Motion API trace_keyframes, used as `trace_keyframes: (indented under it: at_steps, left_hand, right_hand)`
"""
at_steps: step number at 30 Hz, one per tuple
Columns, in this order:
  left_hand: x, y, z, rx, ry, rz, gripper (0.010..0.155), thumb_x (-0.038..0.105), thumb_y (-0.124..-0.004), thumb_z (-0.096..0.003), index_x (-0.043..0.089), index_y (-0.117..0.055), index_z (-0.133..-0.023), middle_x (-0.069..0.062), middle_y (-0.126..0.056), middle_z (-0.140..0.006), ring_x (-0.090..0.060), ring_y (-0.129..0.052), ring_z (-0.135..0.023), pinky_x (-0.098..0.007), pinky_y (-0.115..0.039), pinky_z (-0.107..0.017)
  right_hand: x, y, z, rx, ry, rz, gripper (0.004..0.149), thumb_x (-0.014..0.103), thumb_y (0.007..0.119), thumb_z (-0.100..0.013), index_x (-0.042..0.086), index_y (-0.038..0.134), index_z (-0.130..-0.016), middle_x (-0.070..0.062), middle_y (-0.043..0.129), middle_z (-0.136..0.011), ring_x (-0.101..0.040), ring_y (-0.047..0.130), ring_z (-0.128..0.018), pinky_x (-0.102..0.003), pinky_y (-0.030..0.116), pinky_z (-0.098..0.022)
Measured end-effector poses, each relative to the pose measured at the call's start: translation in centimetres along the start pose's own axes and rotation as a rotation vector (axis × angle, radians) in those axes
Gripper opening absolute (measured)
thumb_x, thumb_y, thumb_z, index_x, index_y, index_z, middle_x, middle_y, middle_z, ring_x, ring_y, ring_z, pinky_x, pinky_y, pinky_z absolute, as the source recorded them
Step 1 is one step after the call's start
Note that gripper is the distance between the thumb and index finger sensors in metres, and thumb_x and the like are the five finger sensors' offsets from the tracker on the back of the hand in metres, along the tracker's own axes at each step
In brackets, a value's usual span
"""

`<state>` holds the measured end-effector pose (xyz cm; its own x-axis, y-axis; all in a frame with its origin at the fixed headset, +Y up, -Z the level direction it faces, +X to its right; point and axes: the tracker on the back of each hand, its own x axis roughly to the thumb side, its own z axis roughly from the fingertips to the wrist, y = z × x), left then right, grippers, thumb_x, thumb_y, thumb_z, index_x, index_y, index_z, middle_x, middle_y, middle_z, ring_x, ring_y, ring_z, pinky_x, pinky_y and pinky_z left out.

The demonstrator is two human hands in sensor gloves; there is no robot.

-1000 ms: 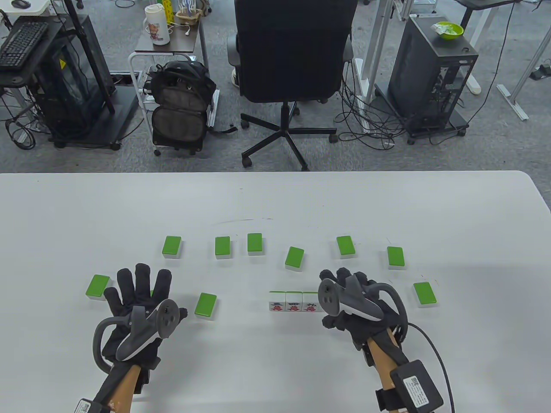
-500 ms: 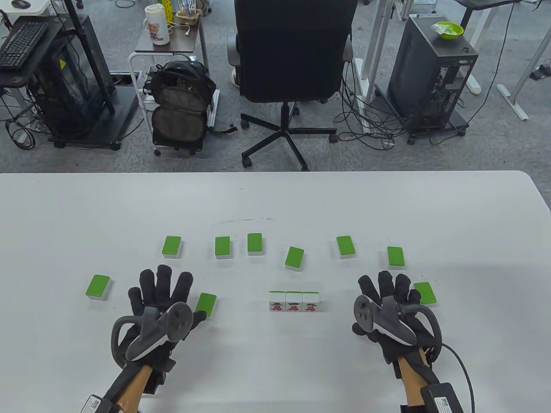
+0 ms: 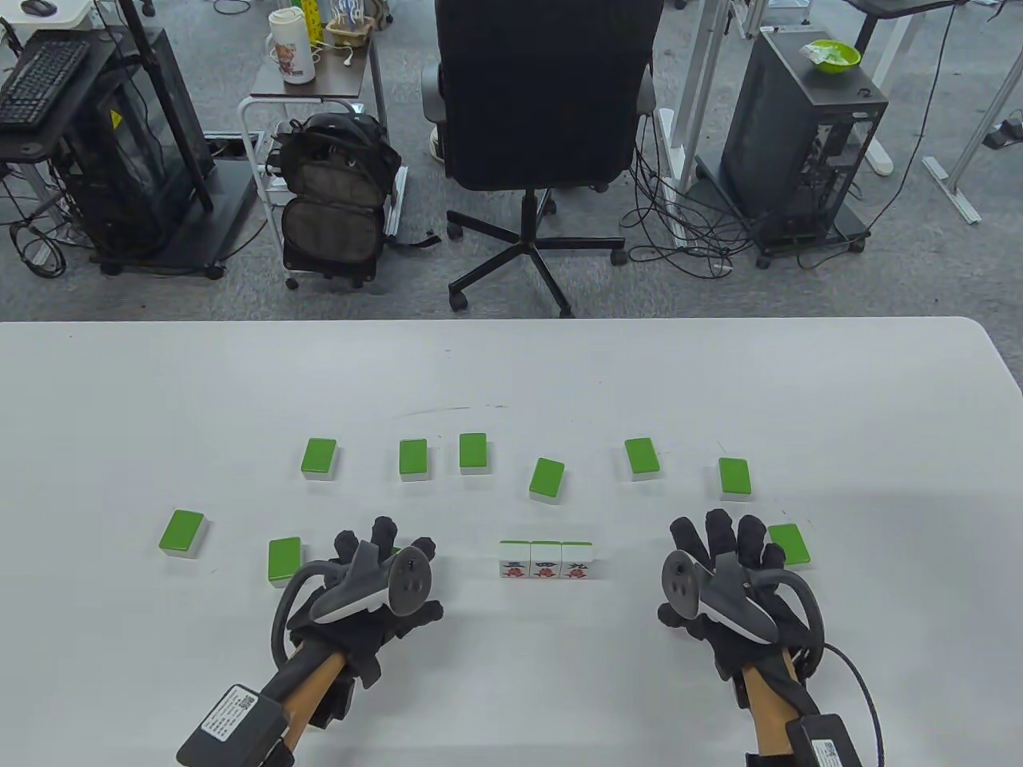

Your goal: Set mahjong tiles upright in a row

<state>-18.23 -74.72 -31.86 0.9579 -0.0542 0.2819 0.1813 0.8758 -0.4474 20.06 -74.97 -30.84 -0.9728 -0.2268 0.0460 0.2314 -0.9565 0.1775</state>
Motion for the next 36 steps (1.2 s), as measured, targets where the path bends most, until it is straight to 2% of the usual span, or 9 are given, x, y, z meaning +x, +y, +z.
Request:
trace_keyframes:
  at_steps: [4, 7, 9, 13, 18, 23, 28, 31, 36]
  left_hand:
    - [-0.1, -0.5, -0.4, -0.093, 0.006, 0.016, 0.081, 0.070, -0.054, -0.0619, 0.027, -0.028, -0.125, -0.026, -0.007, -0.125, -0.068, -0.045, -0.106, -0.064, -0.055, -0.079]
    - [-0.3, -0.7, -0.4, -0.068, 0.004, 0.013, 0.084, 0.069, -0.056, -0.0618, 0.021, -0.031, -0.125, -0.026, -0.008, -0.124, -0.059, -0.050, -0.109, -0.059, -0.054, -0.082]
    - [-0.5, -0.9, -0.4, -0.054, 0.008, -0.001, 0.083, 0.067, -0.059, -0.0618, 0.021, -0.032, -0.125, -0.025, -0.008, -0.124, -0.052, -0.051, -0.110, -0.053, -0.054, -0.083]
    - [-0.6, -1.0, -0.3, 0.042, 0.023, -0.052, 0.075, 0.062, -0.069, -0.0607, 0.026, -0.043, -0.122, -0.022, -0.019, -0.126, -0.046, -0.061, -0.107, -0.047, -0.059, -0.082]
    - [-0.5, -0.3, -0.2, 0.174, 0.039, -0.157, 0.052, 0.047, -0.080, -0.0604, 0.035, -0.060, -0.107, -0.016, -0.048, -0.124, -0.033, -0.083, -0.092, -0.039, -0.072, -0.072]
    - [-0.1, 1.7, -0.4, 0.145, 0.019, -0.169, 0.048, 0.045, -0.081, -0.0609, 0.036, -0.062, -0.104, -0.010, -0.062, -0.120, -0.032, -0.087, -0.084, -0.038, -0.074, -0.067]
    - [1.7, 4.8, -0.9, 0.142, -0.051, -0.123, 0.048, 0.042, -0.080, -0.0620, 0.035, -0.062, -0.105, -0.005, -0.072, -0.116, -0.030, -0.089, -0.082, -0.036, -0.075, -0.065]
    - [3.5, 6.3, -1.7, 0.111, -0.107, -0.112, 0.052, 0.042, -0.080, -0.0614, 0.033, -0.060, -0.108, -0.003, -0.075, -0.115, -0.028, -0.090, -0.083, -0.035, -0.076, -0.066]
    - [6.1, 7.5, -3.5, 0.086, -0.148, -0.128, 0.064, 0.043, -0.082, -0.0599, 0.029, -0.052, -0.114, 0.002, -0.075, -0.114, -0.026, -0.090, -0.084, -0.034, -0.076, -0.067]
  right_hand:
    - [0.0, 0.0, 0.0, 0.001, -0.002, -0.005, 0.103, 0.070, 0.070, -0.036, 0.030, 0.008, -0.108, -0.020, 0.017, -0.120, -0.062, 0.029, -0.108, -0.075, 0.043, -0.074]
    - [-0.1, 0.1, -0.1, -0.001, -0.002, -0.008, 0.103, 0.070, 0.069, -0.036, 0.030, 0.008, -0.108, -0.020, 0.017, -0.120, -0.061, 0.030, -0.108, -0.075, 0.044, -0.074]
    - [-0.3, 0.1, 0.0, -0.007, 0.001, -0.012, 0.103, 0.070, 0.069, -0.037, 0.030, 0.007, -0.108, -0.020, 0.017, -0.120, -0.061, 0.029, -0.108, -0.075, 0.044, -0.074]
    - [-0.6, 0.0, 0.0, -0.011, 0.005, -0.030, 0.103, 0.070, 0.069, -0.037, 0.030, 0.008, -0.108, -0.020, 0.017, -0.120, -0.061, 0.030, -0.108, -0.074, 0.044, -0.075]
    - [-0.8, 0.0, 0.0, -0.017, 0.008, -0.040, 0.103, 0.070, 0.069, -0.037, 0.029, 0.008, -0.108, -0.020, 0.017, -0.120, -0.061, 0.030, -0.108, -0.074, 0.044, -0.075]
    - [-0.9, -0.1, 0.1, -0.024, 0.007, -0.053, 0.103, 0.070, 0.069, -0.037, 0.029, 0.007, -0.108, -0.019, 0.017, -0.120, -0.061, 0.030, -0.108, -0.074, 0.044, -0.074]
    - [-1.1, -0.3, 0.2, -0.037, 0.003, -0.071, 0.103, 0.070, 0.069, -0.037, 0.029, 0.007, -0.108, -0.019, 0.017, -0.120, -0.061, 0.031, -0.108, -0.074, 0.045, -0.075]
    - [-1.1, -0.3, 0.2, -0.039, 0.000, -0.074, 0.102, 0.070, 0.069, -0.037, 0.029, 0.008, -0.108, -0.019, 0.017, -0.120, -0.061, 0.031, -0.108, -0.074, 0.044, -0.075]
    - [-1.3, -0.4, 0.3, -0.049, -0.009, -0.093, 0.102, 0.070, 0.069, -0.037, 0.030, 0.007, -0.108, -0.019, 0.017, -0.120, -0.061, 0.031, -0.109, -0.074, 0.044, -0.075]
